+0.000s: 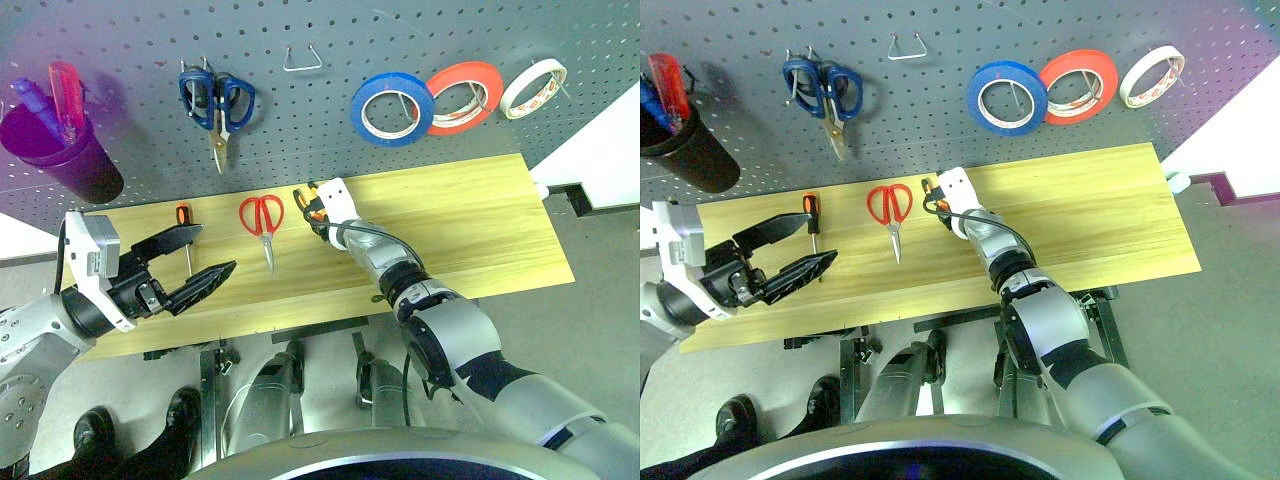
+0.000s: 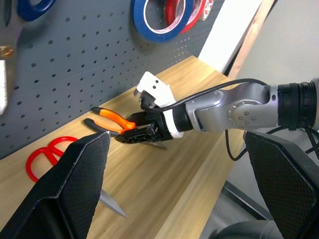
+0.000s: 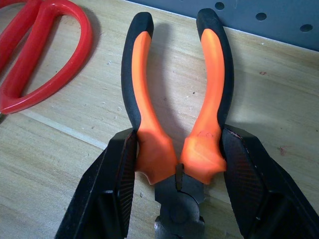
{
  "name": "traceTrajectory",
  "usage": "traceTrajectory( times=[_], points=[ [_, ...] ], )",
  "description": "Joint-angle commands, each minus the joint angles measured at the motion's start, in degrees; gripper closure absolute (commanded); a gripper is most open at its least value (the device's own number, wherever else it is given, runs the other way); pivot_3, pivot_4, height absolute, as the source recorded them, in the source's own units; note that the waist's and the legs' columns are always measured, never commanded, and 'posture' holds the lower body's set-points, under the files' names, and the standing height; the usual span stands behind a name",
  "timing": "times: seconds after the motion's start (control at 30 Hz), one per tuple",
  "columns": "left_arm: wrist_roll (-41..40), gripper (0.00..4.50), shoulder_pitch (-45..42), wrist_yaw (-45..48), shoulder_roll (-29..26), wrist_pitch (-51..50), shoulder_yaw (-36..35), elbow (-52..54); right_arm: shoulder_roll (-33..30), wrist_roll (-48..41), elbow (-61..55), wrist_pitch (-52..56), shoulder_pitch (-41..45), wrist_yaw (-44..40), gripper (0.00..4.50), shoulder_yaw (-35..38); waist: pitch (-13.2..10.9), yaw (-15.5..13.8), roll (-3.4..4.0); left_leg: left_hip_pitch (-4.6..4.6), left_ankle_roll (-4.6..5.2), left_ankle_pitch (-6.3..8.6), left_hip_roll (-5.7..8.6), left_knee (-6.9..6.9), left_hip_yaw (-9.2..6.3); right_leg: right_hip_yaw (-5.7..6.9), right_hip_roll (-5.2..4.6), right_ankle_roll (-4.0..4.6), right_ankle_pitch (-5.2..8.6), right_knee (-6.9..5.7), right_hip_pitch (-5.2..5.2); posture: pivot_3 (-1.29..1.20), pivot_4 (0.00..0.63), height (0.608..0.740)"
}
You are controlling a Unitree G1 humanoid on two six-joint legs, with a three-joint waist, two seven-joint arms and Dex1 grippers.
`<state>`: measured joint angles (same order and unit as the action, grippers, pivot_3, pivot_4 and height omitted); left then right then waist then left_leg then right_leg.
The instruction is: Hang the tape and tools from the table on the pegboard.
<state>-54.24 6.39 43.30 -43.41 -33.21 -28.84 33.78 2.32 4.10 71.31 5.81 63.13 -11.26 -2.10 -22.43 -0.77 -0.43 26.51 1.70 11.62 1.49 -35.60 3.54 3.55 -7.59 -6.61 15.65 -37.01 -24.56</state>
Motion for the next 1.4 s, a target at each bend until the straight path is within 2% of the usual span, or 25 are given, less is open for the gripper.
traceTrajectory(
  times=[0.03, 0.3, 0.47, 0.7, 1.03, 1.4],
  points=[
    [-0.43, 0.0, 0.36, -0.13, 0.14, 0.85, -0.92, 1.49, 0.52, 0.5, 0.08, -0.1, 0.82, -0.5, 2.37, -0.15, 0.0, -0.01, 0.0, 0.0, 0.0, 0.0, 0.0, 0.0, 0.0, 0.0, -0.01, 0.0, 0.0, 0.0, 0.0, 0.22, 0.416, 0.74],
    [0.1, 0.0, -0.3, -0.17, 0.68, 1.18, -0.17, 1.04, 0.03, -2.46, -1.6, -0.99, 0.2, -3.89, 2.37, 2.67, 0.0, 0.02, 0.0, 0.0, -0.01, -0.01, 0.0, 0.0, 0.01, 0.01, 0.02, 0.0, 0.0, 0.0, 0.0, 0.21, 0.405, 0.74],
    [0.29, 0.0, -1.26, -0.08, 0.79, 1.47, 0.16, 0.3, -1.63, -6.9, -6.66, -0.07, -3.14, -11.28, 2.37, 5.71, 0.0, -0.02, -0.01, 0.01, 0.0, -0.01, 0.0, 0.02, 0.02, 0.03, 0.03, 0.0, 0.0, 0.01, 0.0, 0.2, 0.397, 0.74],
    [1.64, 0.0, -3.07, 1.47, 0.31, 2.31, 0.88, -1.93, -5.13, -9.49, -24.34, 6.5, -13.49, -20.49, 2.37, 3.93, 0.01, -0.06, -0.01, 0.02, 0.01, -0.02, 0.0, 0.02, 0.03, 0.07, 0.02, 0.0, 0.0, 0.01, 0.02, 0.17, 0.383, 0.74],
    [1.51, 0.0, -7.32, 2.04, 0.97, 2.28, 1.82, -5.49, -8.6, -16.2, -46.91, 16.78, -25.05, -23.82, 2.37, 5.38, 0.03, 0.01, -0.04, 0.01, -0.02, -0.02, -0.06, 0.0, 0.1, 0.13, -0.06, -0.01, -0.01, 0.02, 0.01, 0.12, 0.369, 0.74],
    [-0.73, 0.0, -9.73, 0.41, 1.45, 1.6, 1.58, -6.12, -9.73, -22.48, -55.33, 16.25, -28.76, -26.01, 2.37, 7.41, 0.05, 0.04, -0.09, 0.0, -0.01, -0.04, -0.08, -0.04, 0.1, 0.17, -0.07, -0.01, -0.01, 0.0, 0.02, 0.11, 0.345, 0.74]
  ],
)
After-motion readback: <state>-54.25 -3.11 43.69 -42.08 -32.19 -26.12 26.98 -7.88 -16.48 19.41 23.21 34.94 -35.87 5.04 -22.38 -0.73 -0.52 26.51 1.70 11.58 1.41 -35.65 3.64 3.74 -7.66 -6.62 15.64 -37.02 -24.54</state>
